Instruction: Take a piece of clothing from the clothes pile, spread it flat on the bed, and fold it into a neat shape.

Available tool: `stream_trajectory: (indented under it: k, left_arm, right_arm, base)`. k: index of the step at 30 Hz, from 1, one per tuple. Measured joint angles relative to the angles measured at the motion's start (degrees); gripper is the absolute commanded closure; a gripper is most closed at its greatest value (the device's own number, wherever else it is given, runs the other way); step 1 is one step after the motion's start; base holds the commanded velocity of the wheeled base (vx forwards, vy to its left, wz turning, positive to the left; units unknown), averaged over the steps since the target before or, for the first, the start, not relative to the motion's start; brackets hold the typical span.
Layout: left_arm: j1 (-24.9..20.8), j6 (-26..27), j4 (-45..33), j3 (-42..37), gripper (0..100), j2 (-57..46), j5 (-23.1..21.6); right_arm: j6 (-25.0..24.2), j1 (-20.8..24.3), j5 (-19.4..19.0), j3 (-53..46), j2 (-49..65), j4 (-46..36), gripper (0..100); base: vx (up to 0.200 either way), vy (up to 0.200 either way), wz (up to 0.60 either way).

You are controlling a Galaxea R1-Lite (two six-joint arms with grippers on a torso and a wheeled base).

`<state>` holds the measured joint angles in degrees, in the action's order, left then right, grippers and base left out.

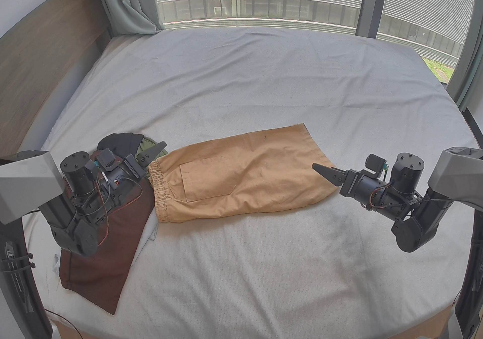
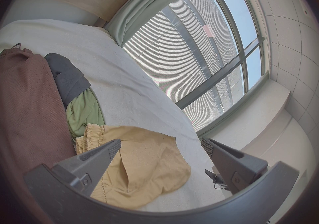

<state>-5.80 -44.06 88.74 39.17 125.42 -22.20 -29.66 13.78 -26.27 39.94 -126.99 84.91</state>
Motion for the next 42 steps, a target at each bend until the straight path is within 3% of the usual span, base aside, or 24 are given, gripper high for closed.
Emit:
stream_trajectory:
  k: [13,18,30,42]
  left_arm:
    - [-0.20,1.08,0.02,-5.40,0,-4.66,-5.46]
    - [-0.43,6.16,-0.05,-8.17,0,-6.34,-6.78]
    - [-0.59,26.51,-0.06,-13.43,0,-7.67,-9.79]
    - [-0.95,27.22,-0.06,-14.62,0,-7.52,-10.40]
  right_arm:
    - [-0.06,0.26,0.05,-1.27,0.94,0.88,0]
    - [-0.01,0.30,0.09,-1.41,0.83,0.93,0]
    - [-0.11,0.88,0.11,-1.52,-0.52,0.95,0]
    - [-0.39,3.11,2.90,-0.96,-5.92,0.87,0]
  base:
    - [0.000,0.000,0.00]
    - [0.000,0.000,0.00]
    - [0.000,0.000,0.00]
    - [0.000,0.000,0.00]
